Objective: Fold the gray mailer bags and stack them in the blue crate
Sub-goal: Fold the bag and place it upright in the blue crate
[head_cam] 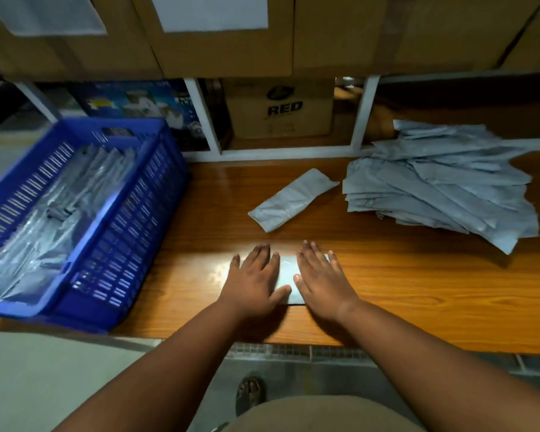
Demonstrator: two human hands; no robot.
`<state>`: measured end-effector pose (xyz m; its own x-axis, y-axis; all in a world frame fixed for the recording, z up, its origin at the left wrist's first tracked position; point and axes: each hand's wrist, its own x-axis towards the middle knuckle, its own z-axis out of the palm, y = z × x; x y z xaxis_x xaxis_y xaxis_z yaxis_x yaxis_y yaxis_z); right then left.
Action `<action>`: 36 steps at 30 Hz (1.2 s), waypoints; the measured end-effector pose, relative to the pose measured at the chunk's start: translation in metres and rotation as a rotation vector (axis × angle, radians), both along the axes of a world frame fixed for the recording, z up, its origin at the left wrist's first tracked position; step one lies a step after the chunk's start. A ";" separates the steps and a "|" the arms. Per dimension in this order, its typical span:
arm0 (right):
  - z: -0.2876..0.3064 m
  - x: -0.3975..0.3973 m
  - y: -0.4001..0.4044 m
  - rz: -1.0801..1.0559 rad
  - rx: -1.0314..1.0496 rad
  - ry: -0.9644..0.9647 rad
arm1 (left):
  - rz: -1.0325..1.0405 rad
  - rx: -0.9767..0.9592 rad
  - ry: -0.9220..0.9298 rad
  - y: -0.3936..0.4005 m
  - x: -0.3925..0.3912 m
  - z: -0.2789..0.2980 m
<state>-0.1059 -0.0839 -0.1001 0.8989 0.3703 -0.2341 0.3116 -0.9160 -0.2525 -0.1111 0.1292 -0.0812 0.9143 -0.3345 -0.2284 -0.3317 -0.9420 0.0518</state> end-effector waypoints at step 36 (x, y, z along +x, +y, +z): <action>0.281 0.135 0.209 0.711 0.135 -0.163 | 0.465 0.078 -0.295 0.198 -0.015 0.275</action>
